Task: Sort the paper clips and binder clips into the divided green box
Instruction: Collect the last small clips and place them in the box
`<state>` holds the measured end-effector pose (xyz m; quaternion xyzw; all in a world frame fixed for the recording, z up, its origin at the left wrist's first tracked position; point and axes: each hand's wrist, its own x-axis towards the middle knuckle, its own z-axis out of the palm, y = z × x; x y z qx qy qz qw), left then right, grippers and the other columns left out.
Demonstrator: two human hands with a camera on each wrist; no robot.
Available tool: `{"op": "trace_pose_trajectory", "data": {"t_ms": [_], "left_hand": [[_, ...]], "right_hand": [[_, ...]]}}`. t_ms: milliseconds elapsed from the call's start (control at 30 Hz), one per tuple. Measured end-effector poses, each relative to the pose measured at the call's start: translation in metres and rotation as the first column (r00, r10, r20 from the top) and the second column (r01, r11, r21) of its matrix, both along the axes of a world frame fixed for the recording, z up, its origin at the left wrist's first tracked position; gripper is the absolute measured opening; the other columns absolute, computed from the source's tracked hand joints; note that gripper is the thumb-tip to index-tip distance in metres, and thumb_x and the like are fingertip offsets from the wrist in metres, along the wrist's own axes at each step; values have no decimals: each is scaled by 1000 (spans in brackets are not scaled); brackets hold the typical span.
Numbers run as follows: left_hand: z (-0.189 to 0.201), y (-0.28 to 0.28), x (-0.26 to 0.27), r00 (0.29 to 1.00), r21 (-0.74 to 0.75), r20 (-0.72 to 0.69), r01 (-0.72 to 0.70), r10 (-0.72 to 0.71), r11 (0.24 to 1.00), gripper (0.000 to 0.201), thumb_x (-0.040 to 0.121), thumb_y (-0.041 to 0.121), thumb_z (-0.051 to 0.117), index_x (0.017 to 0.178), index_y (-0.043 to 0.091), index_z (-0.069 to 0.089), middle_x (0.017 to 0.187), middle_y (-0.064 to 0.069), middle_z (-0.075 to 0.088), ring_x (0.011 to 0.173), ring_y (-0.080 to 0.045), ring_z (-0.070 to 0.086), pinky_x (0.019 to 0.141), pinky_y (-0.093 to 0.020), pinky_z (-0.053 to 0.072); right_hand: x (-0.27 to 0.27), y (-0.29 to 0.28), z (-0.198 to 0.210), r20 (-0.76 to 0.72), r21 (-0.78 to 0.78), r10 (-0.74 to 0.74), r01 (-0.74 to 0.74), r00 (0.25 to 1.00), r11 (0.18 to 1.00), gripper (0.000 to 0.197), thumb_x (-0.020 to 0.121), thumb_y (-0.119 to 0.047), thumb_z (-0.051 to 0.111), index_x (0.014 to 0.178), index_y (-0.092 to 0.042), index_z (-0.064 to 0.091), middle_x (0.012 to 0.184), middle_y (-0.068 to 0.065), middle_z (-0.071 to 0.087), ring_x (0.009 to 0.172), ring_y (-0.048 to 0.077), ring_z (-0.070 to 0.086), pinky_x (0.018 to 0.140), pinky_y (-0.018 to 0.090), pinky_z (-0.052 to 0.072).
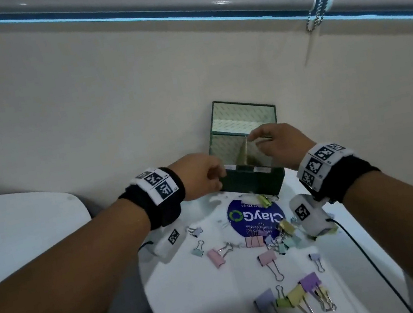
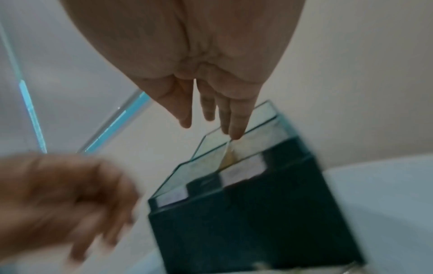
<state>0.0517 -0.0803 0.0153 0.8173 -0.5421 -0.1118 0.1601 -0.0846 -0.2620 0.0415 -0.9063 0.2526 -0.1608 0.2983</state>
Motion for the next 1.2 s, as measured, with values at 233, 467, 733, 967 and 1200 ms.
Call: {"op": "trace_pose_trajectory", "data": {"t_ms": [233, 467, 733, 967, 1200], "left_hand": [[-28, 33, -32, 988, 376, 140, 12, -69, 927, 46, 88, 34, 62, 134, 36, 55, 127, 11, 58, 112, -12, 57, 92, -25, 44], [-44, 14, -52, 983, 339, 174, 1, -64, 941, 26, 98, 28, 41, 105, 26, 66, 90, 8, 53, 86, -17, 56, 72, -28, 41], [-43, 10, -64, 981, 265, 179, 25, -75, 964, 31, 95, 28, 53, 121, 32, 68, 118, 4, 66, 106, -18, 59, 89, -31, 49], [-46, 7, -67, 987, 264, 139, 44, -83, 964, 24, 91, 17, 57, 108, 31, 65, 113, 5, 65, 96, -14, 56, 80, -26, 49], [-47, 8, -66, 981, 245, 191, -5, -43, 970, 22, 87, 23, 62, 108, 30, 62, 111, 6, 57, 100, -17, 58, 79, -26, 47]], "right_hand": [[-72, -17, -29, -645, -272, 7, -237, 764, 933, 15, 90, -21, 60, 84, -34, 63, 87, -16, 61, 85, 12, 60, 78, 25, 48], [-89, -22, -54, -691, -313, -89, -187, 718, 931, 4, 88, -35, 61, 89, -36, 65, 89, -14, 62, 83, 10, 59, 74, 24, 48], [-77, -7, -65, -647, -244, -81, -105, 758, 964, 16, 80, -23, 71, 88, -35, 63, 92, -13, 62, 88, 10, 60, 74, 23, 51], [-71, 5, -65, -656, -80, 7, -79, 755, 994, 31, 64, 2, 68, 83, -22, 65, 86, -5, 68, 84, 16, 62, 71, 27, 56], [-53, -9, -30, -290, -105, 21, -54, 957, 993, 19, 83, -4, 58, 87, -21, 65, 86, -3, 66, 75, 14, 62, 67, 25, 55]]}}
